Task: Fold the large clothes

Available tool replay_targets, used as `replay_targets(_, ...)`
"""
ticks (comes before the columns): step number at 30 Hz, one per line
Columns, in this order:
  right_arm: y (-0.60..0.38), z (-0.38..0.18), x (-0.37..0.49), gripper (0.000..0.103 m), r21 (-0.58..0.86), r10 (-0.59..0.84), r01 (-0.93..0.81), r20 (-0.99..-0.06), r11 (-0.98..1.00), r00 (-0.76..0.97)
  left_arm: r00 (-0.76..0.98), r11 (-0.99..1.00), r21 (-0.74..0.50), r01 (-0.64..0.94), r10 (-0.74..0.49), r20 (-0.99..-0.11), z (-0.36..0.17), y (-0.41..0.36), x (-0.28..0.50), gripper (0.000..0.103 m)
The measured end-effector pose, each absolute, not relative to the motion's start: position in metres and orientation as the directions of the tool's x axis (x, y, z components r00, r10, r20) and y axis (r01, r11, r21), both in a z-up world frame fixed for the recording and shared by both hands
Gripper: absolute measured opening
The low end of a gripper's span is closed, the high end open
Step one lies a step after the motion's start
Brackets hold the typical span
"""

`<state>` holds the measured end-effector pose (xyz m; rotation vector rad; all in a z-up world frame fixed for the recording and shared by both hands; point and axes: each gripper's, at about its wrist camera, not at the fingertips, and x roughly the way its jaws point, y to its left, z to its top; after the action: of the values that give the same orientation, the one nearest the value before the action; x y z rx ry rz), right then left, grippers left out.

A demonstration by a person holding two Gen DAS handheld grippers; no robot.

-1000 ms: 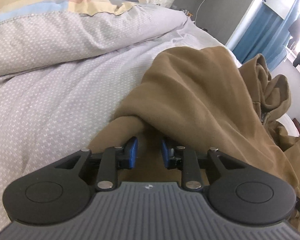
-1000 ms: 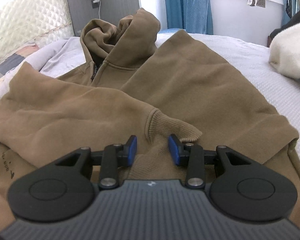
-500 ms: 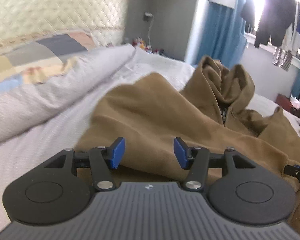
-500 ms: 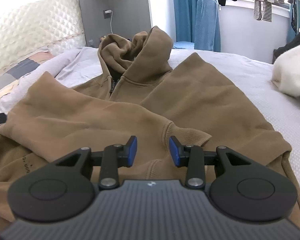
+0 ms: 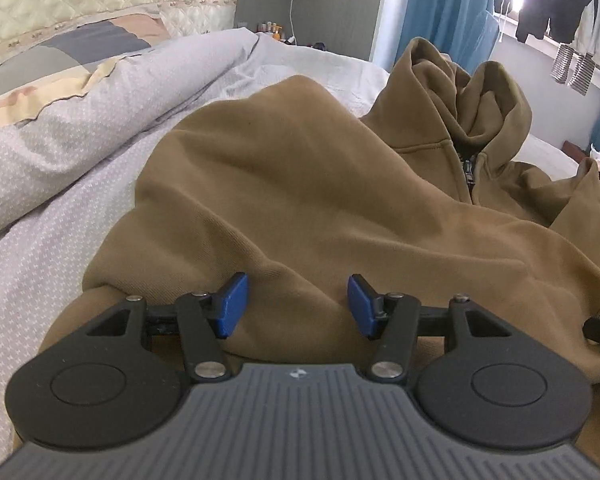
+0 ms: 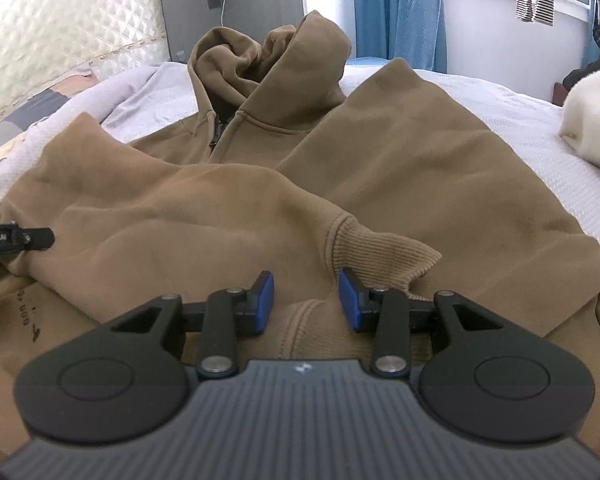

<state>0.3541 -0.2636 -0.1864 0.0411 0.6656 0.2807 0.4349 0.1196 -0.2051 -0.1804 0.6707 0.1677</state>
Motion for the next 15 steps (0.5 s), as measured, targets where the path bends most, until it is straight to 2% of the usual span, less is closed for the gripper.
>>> replay_targets(6,-0.267,-0.172,0.346,0.037,0.131,0.267,-0.235,-0.592,0.963,0.761,0.791,0.966,-0.170,-0.196,0.054,-0.610,-0.186,0.118,0.420,0.062)
replay_targets(10,-0.276,-0.142,0.338,0.038,0.182,0.304,-0.244,-0.532,0.953,0.790,0.830,0.958,-0.236,-0.162,0.003,-0.558,-0.154,0.113,0.411,0.062)
replay_targets(12,-0.279,-0.126,0.342,0.038,0.186,0.319,-0.260,-0.513,0.948,0.797,0.847,0.961,-0.234,-0.147,0.000,-0.532,-0.136,0.109,0.415,0.063)
replay_targets(15,-0.285,-0.105,0.360,0.038,0.240,0.349,-0.260,-0.501,0.935,0.792,0.853,0.945,-0.302,-0.122,-0.056,-0.519,-0.119,0.111,0.438,0.065)
